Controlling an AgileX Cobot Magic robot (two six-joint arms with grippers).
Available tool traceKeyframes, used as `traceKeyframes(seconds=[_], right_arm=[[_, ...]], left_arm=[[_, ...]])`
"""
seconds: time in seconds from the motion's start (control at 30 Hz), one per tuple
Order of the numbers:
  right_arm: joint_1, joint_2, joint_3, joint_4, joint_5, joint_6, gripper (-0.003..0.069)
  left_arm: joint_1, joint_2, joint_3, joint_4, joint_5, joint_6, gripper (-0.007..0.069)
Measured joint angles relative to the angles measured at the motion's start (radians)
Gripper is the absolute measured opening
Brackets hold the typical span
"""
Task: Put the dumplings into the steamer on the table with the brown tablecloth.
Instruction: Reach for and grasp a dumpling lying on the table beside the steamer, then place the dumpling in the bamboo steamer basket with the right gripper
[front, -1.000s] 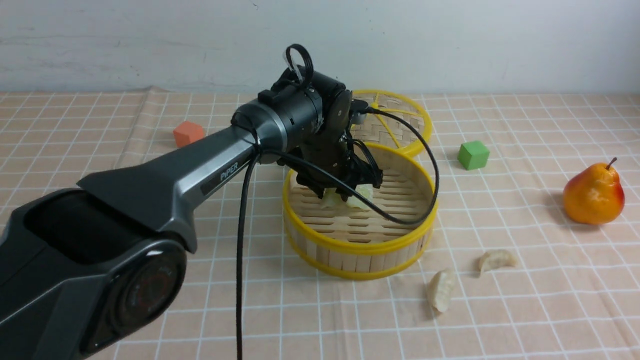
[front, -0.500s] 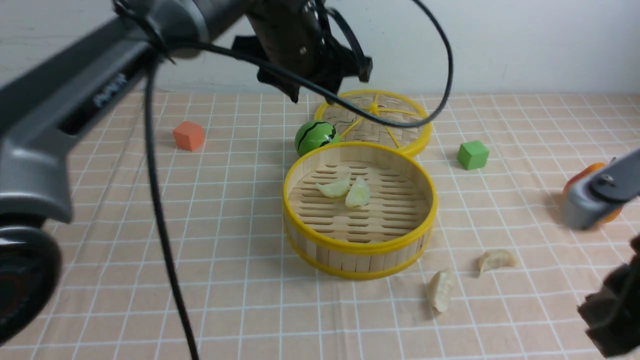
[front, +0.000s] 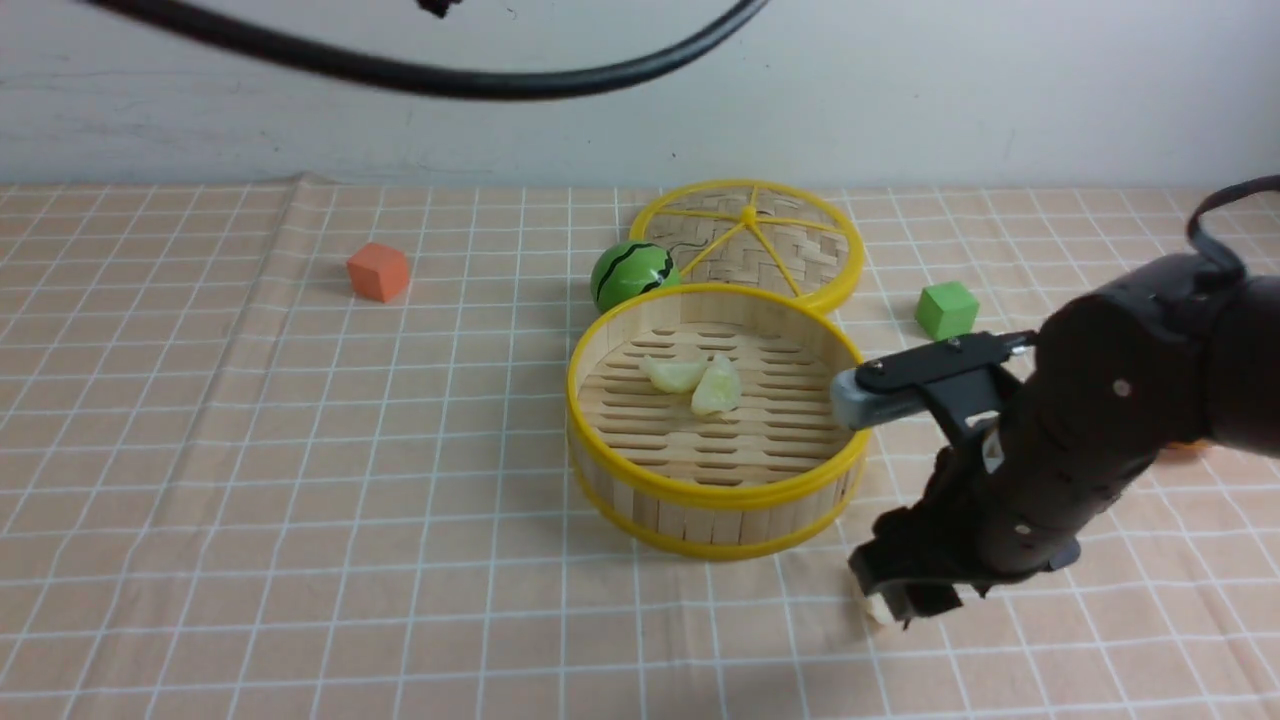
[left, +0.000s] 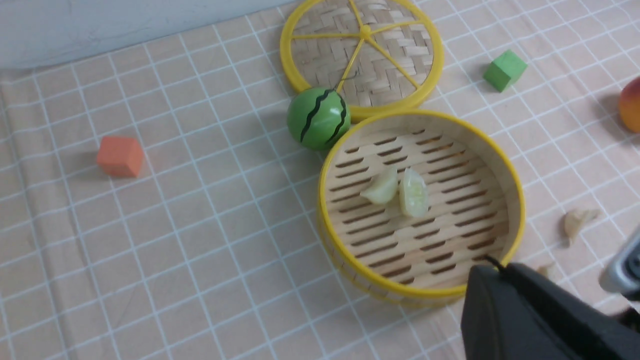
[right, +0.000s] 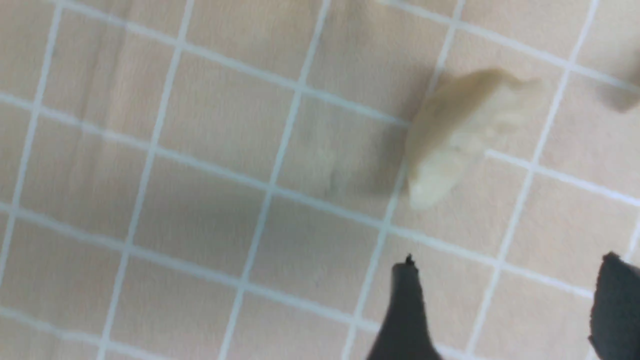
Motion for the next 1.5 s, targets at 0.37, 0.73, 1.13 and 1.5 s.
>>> traceKeyframes(seconds=[0.37, 0.73, 1.13, 1.5], right_arm=[[0.0, 0.189, -0.008, -0.072, -0.199, 0.168, 0.056], [0.0, 0.2, -0.039, -0.09, -0.164, 0.179, 0.0309], [0.05, 0.185, -0.398, -0.009, 0.107, -0.103, 0.0293], [0.076, 0.465, -0.722, -0.001, 0.129, -0.11, 0.0293]], left_arm=[[0.0, -0.431, 0.497, -0.04, 0.0, 0.0, -0.0014], [0.0, -0.75, 0.734, -0.067, 0.0, -0.017, -0.0014], [0.0, -0.873, 0.754, -0.084, 0.0, -0.023, -0.0014], [0.0, -0.873, 0.754, -0.082, 0.001, -0.023, -0.0014]])
